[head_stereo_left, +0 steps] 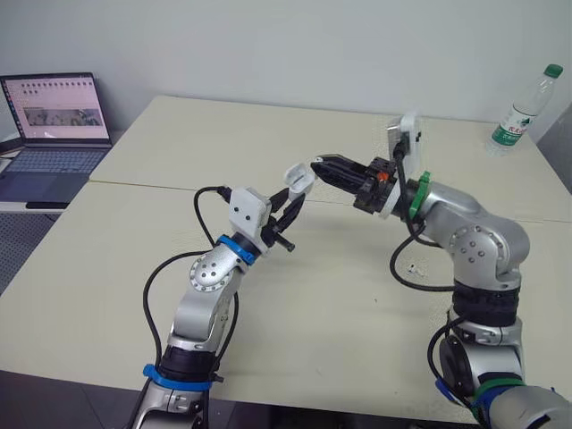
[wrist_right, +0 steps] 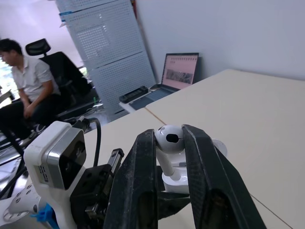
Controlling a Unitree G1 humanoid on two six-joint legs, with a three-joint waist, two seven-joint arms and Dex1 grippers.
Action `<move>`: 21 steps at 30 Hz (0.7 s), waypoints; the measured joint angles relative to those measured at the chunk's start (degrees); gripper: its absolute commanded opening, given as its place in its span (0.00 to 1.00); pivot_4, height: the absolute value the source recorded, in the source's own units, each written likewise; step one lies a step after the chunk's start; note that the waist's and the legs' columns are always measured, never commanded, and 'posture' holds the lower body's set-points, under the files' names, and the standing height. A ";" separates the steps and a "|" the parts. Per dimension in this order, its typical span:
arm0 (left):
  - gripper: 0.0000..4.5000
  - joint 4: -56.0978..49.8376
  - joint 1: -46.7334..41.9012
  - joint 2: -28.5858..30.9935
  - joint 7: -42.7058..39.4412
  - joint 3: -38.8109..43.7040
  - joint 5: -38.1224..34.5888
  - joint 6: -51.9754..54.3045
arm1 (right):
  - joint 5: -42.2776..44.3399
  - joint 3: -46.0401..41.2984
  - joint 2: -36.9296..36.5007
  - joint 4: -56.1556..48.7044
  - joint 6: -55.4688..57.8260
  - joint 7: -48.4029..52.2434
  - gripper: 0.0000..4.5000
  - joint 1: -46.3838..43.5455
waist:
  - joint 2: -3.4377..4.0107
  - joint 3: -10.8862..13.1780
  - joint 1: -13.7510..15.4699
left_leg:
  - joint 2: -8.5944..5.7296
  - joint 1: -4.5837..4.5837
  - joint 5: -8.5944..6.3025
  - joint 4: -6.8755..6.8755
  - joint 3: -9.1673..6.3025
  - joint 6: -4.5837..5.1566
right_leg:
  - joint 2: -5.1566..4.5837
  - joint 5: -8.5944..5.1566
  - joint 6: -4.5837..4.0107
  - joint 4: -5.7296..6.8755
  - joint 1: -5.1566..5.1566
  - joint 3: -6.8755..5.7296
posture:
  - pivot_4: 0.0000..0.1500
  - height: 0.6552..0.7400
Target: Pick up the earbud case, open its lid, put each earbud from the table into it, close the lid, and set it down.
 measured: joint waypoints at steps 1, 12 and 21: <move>0.17 -0.32 -0.30 -0.02 -0.12 0.01 -0.45 0.47 | -0.03 0.42 0.72 -0.44 -0.66 -0.96 0.09 0.37 | 0.00 0.00 -0.12 | 0.01 0.02 0.01 0.00 0.00 0.01 | 0.00 0.03 0.04 0.01 0.01 -0.01 | 1.00 1.00; 0.17 -2.05 -1.64 -0.26 -1.44 -0.22 -1.64 2.15 | -4.70 5.70 3.23 2.62 -10.96 -6.01 0.09 3.23 | 0.01 0.00 -0.97 | 0.15 0.46 0.07 -0.04 0.02 0.09 | 0.26 0.16 0.01 0.00 0.33 -0.30 | 1.00 1.00; 0.17 -2.26 -2.35 -0.75 -1.41 -0.53 -1.85 2.50 | -4.82 7.35 2.86 3.46 -12.58 -6.75 0.09 3.83 | 0.01 0.00 -0.96 | 0.16 0.46 0.07 -0.04 -0.02 0.09 | 0.25 0.16 0.01 -0.01 0.35 -0.35 | 1.00 1.00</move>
